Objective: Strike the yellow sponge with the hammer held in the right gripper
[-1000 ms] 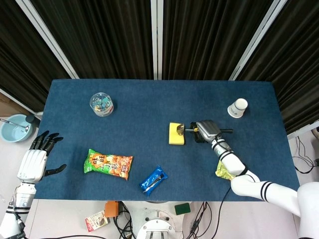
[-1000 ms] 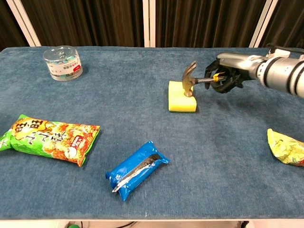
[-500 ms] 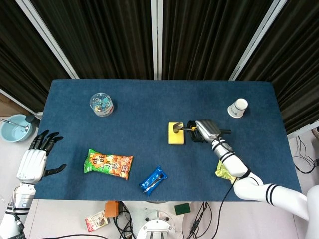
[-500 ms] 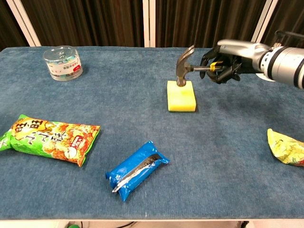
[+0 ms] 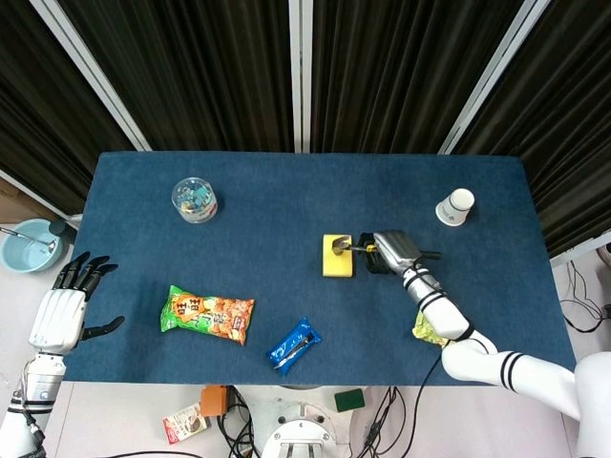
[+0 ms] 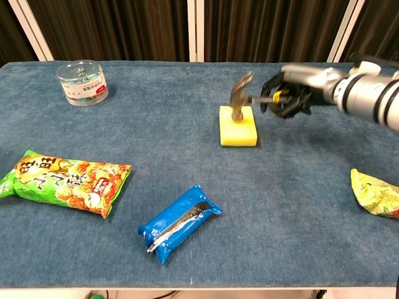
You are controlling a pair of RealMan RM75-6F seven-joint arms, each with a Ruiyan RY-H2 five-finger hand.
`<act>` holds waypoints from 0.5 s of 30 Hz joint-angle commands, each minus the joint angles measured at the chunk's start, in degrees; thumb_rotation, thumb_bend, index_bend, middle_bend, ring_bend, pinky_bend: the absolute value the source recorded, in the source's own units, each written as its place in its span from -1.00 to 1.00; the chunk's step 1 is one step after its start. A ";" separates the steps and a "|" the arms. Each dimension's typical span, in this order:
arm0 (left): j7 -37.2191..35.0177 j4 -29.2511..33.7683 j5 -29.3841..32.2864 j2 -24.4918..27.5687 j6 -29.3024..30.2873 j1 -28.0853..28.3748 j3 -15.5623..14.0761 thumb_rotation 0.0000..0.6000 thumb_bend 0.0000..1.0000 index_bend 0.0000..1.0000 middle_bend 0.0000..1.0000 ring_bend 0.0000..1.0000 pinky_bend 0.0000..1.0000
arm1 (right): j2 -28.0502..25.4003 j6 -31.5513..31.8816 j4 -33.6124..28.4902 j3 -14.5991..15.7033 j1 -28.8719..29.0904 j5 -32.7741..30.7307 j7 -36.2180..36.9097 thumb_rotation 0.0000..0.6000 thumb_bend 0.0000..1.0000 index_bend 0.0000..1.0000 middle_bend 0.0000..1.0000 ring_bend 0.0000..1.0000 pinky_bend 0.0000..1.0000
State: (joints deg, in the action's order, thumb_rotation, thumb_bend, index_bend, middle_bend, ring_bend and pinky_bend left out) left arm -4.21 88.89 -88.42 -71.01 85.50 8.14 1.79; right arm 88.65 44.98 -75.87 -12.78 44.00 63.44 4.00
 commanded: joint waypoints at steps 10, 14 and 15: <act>0.75 0.44 -0.19 -0.09 -0.54 0.21 -0.07 1.00 -0.82 -0.59 -0.69 -0.90 -0.78 | 1.16 -4.19 8.77 -2.17 0.51 -3.99 4.02 1.00 1.00 0.84 0.51 0.31 0.50; 0.95 0.68 0.00 0.17 -0.32 -0.04 -0.06 1.00 -0.82 -0.59 -0.69 -0.90 -0.78 | 4.71 -6.22 14.37 -2.71 2.35 -3.95 4.94 1.00 1.00 0.72 0.43 0.23 0.38; 0.92 0.69 0.08 0.22 -0.25 -0.14 -0.07 1.00 -0.82 -0.59 -0.69 -0.90 -0.78 | 5.45 -6.41 15.57 -2.87 2.68 -3.78 5.25 1.00 1.00 0.70 0.41 0.21 0.34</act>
State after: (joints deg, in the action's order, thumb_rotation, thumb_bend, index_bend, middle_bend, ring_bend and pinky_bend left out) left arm -3.28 89.58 -88.34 -70.80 85.24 8.00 1.72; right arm 91.91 39.98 -63.04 -15.18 45.35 59.80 8.40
